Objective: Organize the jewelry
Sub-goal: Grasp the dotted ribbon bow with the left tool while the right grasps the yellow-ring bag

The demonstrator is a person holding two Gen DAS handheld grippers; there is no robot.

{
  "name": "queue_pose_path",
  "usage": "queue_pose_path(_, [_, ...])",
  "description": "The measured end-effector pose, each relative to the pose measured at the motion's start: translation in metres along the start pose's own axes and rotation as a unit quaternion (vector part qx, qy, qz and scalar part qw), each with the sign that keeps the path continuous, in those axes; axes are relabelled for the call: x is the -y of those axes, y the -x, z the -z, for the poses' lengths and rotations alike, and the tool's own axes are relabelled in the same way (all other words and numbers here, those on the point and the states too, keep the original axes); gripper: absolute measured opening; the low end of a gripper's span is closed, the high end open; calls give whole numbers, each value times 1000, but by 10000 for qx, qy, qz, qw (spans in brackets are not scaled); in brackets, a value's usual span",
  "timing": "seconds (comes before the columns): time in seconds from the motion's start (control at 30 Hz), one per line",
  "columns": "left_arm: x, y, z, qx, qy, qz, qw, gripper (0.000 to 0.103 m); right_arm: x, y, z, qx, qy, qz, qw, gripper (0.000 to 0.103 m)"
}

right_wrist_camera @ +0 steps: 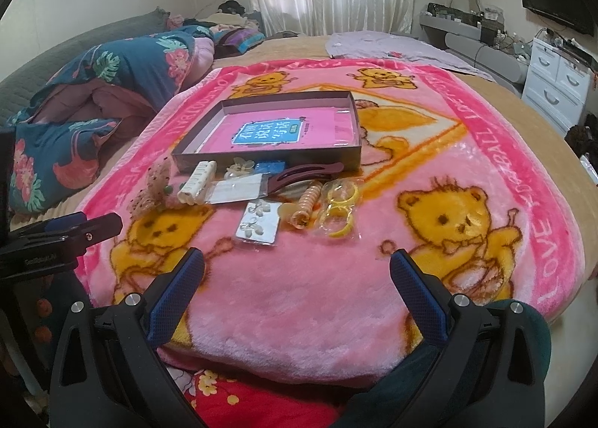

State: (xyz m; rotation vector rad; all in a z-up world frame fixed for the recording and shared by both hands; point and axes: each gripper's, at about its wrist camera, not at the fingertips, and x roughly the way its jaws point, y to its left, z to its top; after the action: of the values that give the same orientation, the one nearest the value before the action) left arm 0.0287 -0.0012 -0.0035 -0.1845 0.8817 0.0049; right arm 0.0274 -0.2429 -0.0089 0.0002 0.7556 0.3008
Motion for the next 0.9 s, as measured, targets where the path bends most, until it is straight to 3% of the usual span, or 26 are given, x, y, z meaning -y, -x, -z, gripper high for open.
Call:
queue_pose_path(0.47, [-7, -37, -23, -236, -52, -176, 9996, 94, 25, -34, -28, -130, -92, -6, 9999, 99])
queue_pose_path(0.73, [-44, -65, -38, -280, 365, -470, 9978, 94, 39, -82, -34, -609, -346, -2, 9975, 99])
queue_pose_path(0.9, [-64, -76, -43, -422, 618, -215, 9970, 94, 48, -105, -37, -836, -505, -38, 9952, 98])
